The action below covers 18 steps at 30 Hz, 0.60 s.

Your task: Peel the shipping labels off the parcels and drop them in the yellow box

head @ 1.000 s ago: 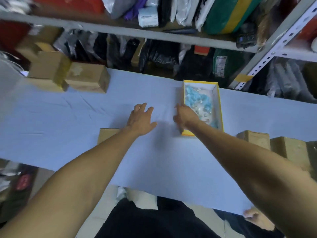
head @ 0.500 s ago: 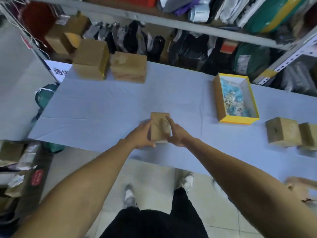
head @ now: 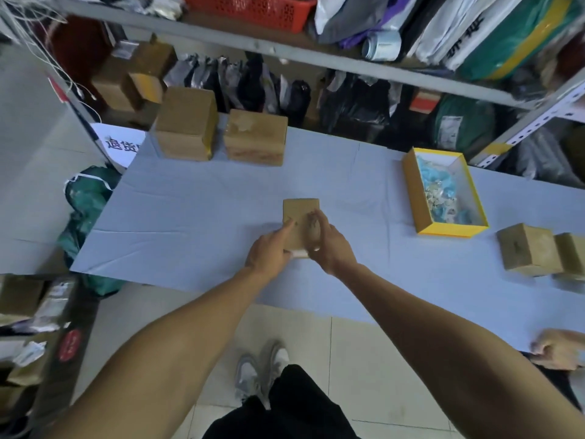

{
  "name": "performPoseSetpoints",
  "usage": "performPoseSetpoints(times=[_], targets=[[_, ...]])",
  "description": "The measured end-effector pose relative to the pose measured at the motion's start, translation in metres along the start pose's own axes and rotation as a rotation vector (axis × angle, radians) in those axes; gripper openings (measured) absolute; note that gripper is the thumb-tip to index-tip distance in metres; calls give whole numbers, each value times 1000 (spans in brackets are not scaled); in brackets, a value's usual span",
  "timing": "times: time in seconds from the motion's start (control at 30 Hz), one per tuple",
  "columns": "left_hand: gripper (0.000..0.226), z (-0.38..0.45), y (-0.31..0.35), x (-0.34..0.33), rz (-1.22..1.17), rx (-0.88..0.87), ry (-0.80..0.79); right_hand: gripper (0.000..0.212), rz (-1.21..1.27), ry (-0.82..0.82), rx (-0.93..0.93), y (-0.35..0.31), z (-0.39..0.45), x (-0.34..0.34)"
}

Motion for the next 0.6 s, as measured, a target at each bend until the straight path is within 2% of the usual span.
performPoseSetpoints(times=[0.3, 0.6], targets=[[75, 118, 4, 55, 75, -80, 1, 88, 26, 96, -26, -28, 99, 59], [69, 253, -11, 48, 117, -46, -62, 82, 10, 56, -47, -17, 231, 81]])
Point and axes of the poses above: each hand's wrist, its own z-axis towards the middle knuckle, its own x-axis out of the back of the hand, y = z × x, the point moved 10 cm from there along z, towards the middle knuckle, and after that the axes turned 14 degrees about -x, right-handed, at the moved point
